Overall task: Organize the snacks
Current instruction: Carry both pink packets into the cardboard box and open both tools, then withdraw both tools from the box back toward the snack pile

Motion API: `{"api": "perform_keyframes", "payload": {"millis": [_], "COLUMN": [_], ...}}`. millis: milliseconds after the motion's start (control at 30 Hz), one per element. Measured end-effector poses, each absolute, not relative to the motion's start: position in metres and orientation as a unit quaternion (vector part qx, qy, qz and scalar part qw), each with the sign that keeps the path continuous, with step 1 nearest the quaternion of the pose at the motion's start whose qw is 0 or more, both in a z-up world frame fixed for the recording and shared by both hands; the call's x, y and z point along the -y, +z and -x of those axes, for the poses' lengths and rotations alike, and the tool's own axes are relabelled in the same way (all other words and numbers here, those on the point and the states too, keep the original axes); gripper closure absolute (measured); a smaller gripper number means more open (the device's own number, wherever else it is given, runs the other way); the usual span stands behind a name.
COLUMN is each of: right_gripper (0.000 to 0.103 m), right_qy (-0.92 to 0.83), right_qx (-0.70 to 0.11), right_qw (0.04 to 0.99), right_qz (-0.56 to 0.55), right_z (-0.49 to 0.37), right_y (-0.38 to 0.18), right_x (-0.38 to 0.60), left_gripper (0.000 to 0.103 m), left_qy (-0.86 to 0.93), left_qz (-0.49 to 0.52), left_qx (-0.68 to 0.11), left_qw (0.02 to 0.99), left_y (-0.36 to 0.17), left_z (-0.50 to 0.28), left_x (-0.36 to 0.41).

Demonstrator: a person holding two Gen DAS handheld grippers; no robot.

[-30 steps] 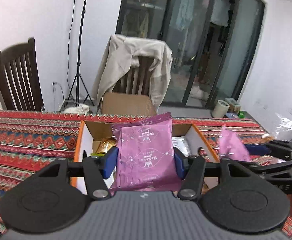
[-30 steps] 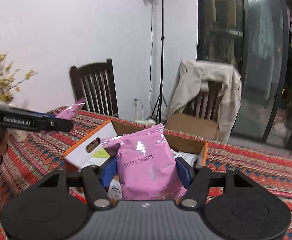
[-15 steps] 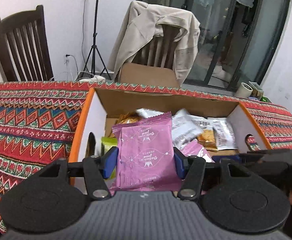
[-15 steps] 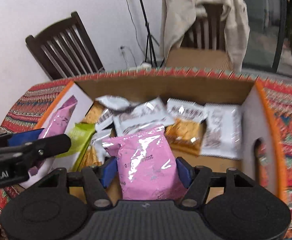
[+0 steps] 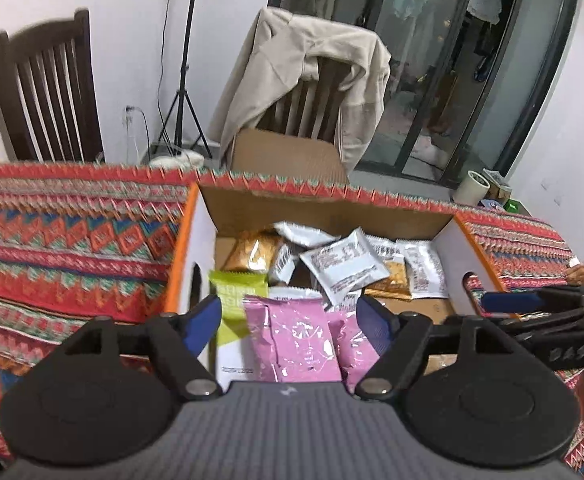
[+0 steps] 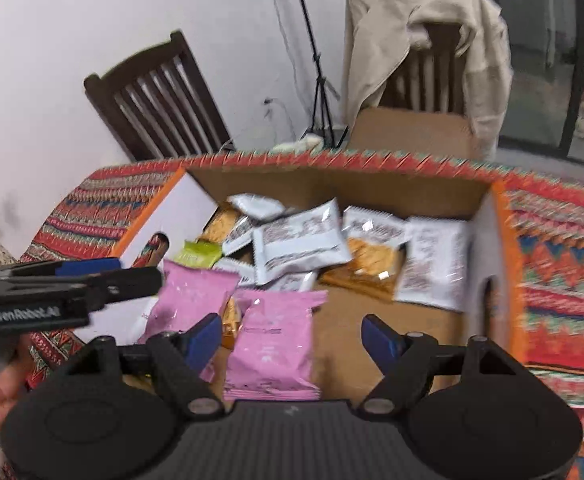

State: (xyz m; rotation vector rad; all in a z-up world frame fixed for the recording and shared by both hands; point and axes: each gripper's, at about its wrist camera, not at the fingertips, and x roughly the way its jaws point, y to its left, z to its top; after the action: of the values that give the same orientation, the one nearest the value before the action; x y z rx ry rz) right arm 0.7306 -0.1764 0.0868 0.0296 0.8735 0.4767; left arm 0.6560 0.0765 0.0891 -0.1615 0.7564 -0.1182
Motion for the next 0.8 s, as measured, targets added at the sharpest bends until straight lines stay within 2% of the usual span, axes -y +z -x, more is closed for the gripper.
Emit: {"api": "perform_keyframes", "payload": {"millis": [167, 300, 467, 633, 733, 800], "right_gripper": [0.026, 0.019, 0.018, 0.017, 0.017, 0.016], "right_qy": [0.221, 0.223, 0.227, 0.233, 0.251, 0.259], "right_qx": [-0.381, -0.347, -0.309, -0.265, -0.247, -0.23], "right_qw": [0.898, 0.911, 0.922, 0.932, 0.933, 0.935], "right_qz": [0.004, 0.019, 0.05, 0.08, 0.075, 0.08], "right_z": [-0.693, -0.648, -0.583, -0.503, -0.453, -0.413], "right_y": [0.137, 0.176, 0.202, 0.207, 0.2, 0.193], "right_x": [0.201, 0.217, 0.23, 0.243, 0.255, 0.262], "left_gripper": [0.02, 0.016, 0.014, 0.008, 0.007, 0.003], "left_qy": [-0.054, -0.056, -0.058, -0.08, -0.083, -0.085], "left_qz": [0.06, 0.039, 0.004, -0.018, -0.038, -0.047], "left_qx": [-0.347, -0.325, -0.284, -0.23, -0.198, -0.181], "left_qw": [0.935, 0.943, 0.957, 0.97, 0.976, 0.979], "left_y": [0.134, 0.167, 0.197, 0.198, 0.182, 0.168], "left_z": [-0.615, -0.569, -0.496, -0.407, -0.342, -0.305], "left_x": [-0.078, -0.076, -0.065, -0.054, -0.045, -0.039]}}
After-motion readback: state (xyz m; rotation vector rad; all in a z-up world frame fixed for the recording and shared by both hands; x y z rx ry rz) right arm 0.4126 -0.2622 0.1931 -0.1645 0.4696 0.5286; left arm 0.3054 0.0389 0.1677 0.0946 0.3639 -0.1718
